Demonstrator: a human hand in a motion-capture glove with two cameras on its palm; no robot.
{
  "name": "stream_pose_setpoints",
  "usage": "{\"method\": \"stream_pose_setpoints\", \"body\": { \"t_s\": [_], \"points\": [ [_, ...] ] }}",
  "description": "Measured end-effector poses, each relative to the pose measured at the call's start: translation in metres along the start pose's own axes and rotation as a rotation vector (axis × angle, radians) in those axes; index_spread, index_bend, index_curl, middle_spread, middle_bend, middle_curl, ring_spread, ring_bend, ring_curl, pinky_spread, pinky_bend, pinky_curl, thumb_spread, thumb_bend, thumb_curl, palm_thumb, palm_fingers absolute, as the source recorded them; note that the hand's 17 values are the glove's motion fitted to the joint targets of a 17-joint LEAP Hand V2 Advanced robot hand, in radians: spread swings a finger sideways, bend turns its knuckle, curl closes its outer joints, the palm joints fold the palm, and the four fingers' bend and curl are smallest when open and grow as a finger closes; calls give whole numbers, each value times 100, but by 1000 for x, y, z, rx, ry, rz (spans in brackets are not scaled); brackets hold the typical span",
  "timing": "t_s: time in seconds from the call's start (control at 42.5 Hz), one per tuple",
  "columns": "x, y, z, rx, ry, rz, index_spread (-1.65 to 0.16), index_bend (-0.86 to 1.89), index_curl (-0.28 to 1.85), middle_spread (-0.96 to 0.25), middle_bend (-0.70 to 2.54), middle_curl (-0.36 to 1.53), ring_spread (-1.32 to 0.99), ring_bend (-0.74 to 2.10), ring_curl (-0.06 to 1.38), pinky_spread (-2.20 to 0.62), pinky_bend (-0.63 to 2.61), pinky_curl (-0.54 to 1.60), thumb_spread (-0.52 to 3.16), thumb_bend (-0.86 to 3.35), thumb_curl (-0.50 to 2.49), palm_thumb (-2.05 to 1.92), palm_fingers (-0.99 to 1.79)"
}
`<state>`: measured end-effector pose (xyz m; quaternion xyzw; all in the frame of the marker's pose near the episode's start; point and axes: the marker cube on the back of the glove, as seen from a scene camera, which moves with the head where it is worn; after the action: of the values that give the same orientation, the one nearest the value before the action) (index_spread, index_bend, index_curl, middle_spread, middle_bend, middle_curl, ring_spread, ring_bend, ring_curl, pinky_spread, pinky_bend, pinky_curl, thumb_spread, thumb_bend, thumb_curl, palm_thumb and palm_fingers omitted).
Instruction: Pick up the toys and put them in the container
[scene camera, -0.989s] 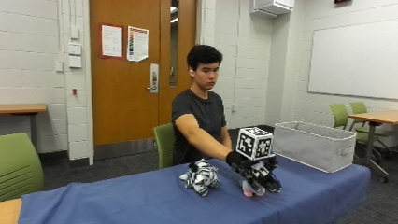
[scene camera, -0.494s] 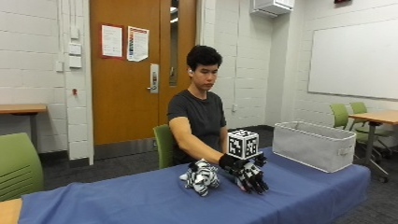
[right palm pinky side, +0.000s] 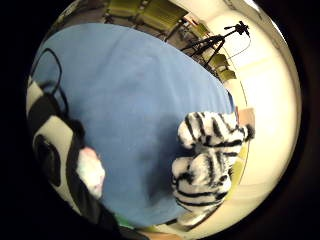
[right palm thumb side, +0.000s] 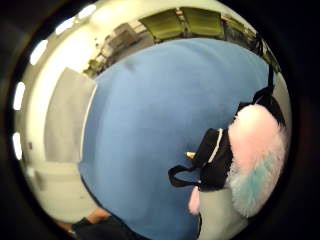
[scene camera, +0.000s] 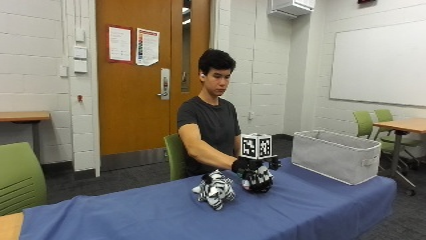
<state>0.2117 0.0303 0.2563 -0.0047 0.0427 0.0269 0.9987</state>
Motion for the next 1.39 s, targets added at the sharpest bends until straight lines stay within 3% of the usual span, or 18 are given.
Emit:
{"method": "stream_pose_setpoints", "body": {
  "t_s": [0.188, 0.636, 0.848, 0.942, 1.06, 1.248, 1.389],
  "points": [
    [-10, -12, -31, -81, -23, -21, -32, 41, 67, -29, 80, 56, -40, 105, 47, -43, 77, 37, 106, 18, 42, 47, 140],
    [-121, -75, -244, 158, -121, -147, -30, 52, 81, -29, 100, 63, -38, 121, 52, -45, 87, 42, 105, 14, 57, 49, 126],
    [-246, -76, -310, 229, -167, -428, -30, 53, 85, -29, 103, 64, -37, 123, 53, -45, 89, 43, 106, 12, 63, 49, 124],
    [-303, -75, -323, 232, -206, -552, -30, 53, 87, -29, 104, 64, -37, 124, 53, -45, 89, 43, 106, 11, 65, 50, 123],
    [-363, -79, -320, 215, -145, -485, -30, 52, 89, -29, 104, 64, -37, 124, 52, -45, 90, 44, 106, 10, 68, 49, 122],
    [-385, -101, -303, 117, -418, -562, -30, 52, 91, -28, 106, 64, -37, 125, 52, -45, 90, 44, 106, 9, 72, 50, 122],
    [-406, -105, -276, 119, -283, -595, -30, 51, 93, -28, 106, 64, -36, 126, 52, -45, 90, 44, 107, 8, 74, 50, 122]
  ]
}}
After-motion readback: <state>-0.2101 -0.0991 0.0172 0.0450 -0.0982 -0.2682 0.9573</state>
